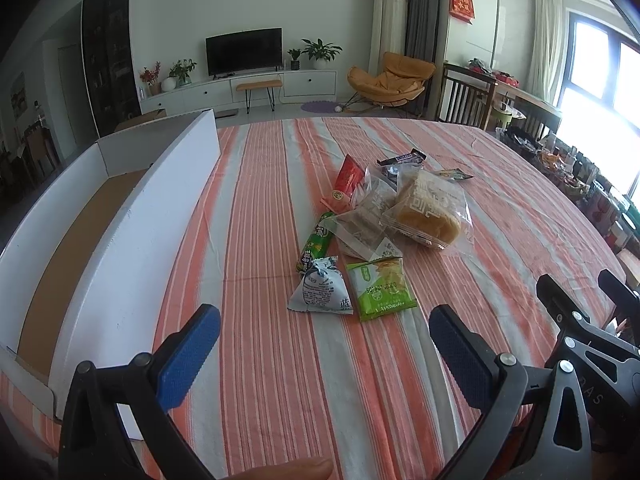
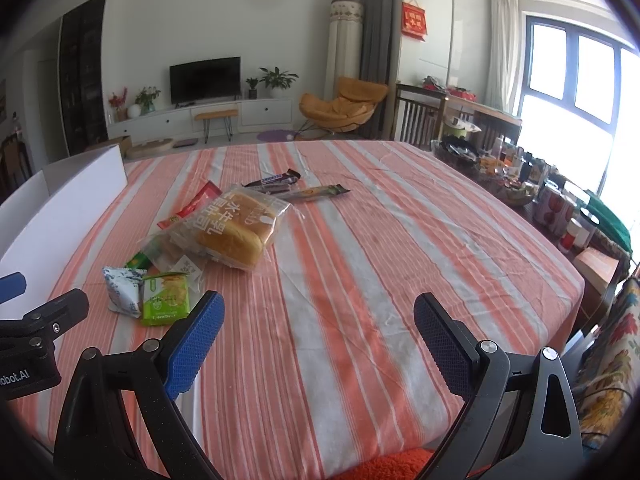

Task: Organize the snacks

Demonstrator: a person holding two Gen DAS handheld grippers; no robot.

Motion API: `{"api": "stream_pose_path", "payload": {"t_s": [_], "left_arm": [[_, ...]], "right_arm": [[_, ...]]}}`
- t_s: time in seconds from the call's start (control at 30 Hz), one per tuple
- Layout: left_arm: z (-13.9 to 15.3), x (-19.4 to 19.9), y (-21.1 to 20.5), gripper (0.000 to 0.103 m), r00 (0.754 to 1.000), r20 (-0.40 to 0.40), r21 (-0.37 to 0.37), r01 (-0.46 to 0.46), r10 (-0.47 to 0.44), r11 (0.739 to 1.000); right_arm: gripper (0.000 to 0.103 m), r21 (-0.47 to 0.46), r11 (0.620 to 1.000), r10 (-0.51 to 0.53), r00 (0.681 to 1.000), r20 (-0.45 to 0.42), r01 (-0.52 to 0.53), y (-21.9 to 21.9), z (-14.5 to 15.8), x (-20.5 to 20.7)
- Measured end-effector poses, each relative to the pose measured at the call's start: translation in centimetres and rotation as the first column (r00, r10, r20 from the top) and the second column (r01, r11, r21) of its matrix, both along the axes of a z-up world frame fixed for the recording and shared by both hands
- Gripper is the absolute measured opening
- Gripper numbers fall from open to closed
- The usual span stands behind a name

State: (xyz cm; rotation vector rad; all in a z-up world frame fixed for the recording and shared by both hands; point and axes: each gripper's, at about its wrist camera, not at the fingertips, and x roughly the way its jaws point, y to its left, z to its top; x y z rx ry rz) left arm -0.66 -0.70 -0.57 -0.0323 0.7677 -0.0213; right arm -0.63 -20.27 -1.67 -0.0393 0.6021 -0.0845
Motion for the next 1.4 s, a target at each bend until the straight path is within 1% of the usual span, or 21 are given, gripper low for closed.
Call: {"api": "stream_pose_path", "payload": {"t_s": [1.4], "left_arm": [[-0.93,0.4,-0.17,0.103,1.0,-0.019,-0.009,-0.002,0.002,1.0]], "right_arm": [[0.097,-0.001,1.0,-0.001,1.0,0.001,0.001,0.08,-0.09,0.0]]}}
